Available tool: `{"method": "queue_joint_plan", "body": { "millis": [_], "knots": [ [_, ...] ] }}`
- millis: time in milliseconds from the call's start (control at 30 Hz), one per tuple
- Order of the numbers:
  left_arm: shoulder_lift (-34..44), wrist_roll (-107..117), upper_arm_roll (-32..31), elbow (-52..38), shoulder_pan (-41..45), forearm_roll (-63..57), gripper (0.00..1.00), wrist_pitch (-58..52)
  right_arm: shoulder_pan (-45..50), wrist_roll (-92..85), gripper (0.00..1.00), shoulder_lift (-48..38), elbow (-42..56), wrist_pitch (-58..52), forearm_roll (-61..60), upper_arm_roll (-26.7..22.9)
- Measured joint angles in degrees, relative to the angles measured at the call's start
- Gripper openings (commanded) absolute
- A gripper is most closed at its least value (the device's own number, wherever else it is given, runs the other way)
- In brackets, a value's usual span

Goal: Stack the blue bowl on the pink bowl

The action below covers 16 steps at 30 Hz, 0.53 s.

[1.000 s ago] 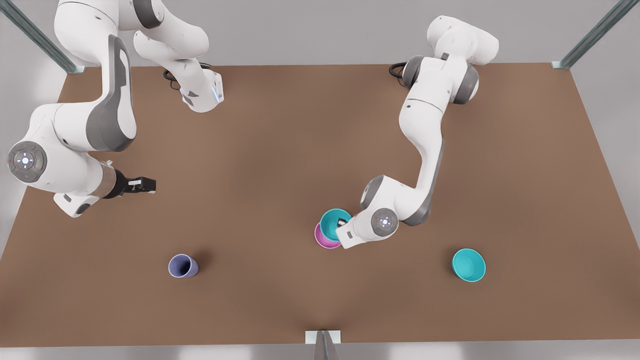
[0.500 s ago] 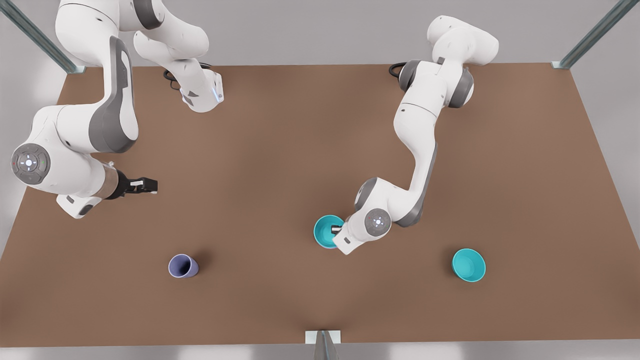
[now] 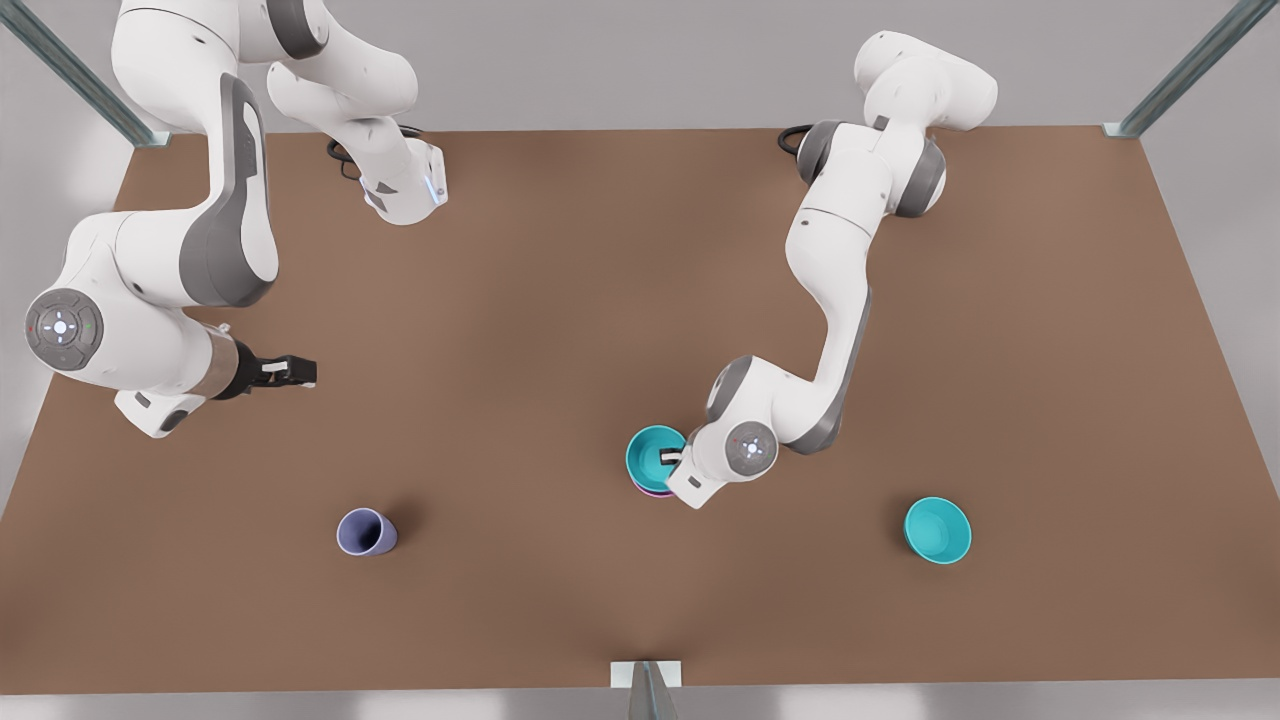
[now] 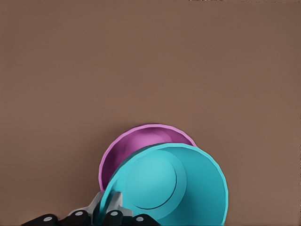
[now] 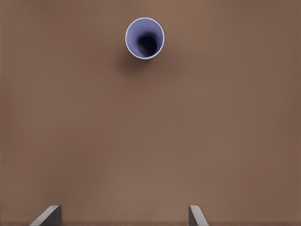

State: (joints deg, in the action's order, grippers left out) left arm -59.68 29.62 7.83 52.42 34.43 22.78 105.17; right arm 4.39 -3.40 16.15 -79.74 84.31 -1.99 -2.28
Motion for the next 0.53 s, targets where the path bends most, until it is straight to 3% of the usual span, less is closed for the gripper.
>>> {"method": "queue_joint_plan", "body": {
  "millis": [100,233,333,433,533],
  "knots": [
    [1.7,0.5,0.4,0.0,-1.7,0.1,1.00,-1.4,0.0,0.0,1.00,0.0,0.0,0.0,0.0,0.0],
    [21.3,-2.7,5.6,0.0,-11.2,-9.4,1.00,-15.2,0.0,0.0,1.00,0.0,0.0,0.0,0.0,0.0],
    [27.9,-6.2,6.1,0.3,-14.2,-14.1,1.00,-24.6,0.0,0.0,1.00,0.0,0.0,0.0,0.0,0.0],
    [41.5,-10.2,5.7,16.2,-17.5,-16.4,1.00,-26.9,0.0,0.0,1.00,0.0,0.1,0.0,0.0,0.0],
    [44.1,-13.7,5.3,19.2,-18.4,-17.4,1.00,-28.1,0.0,-0.1,1.00,0.0,0.1,0.0,0.0,0.0]
  ]
}}
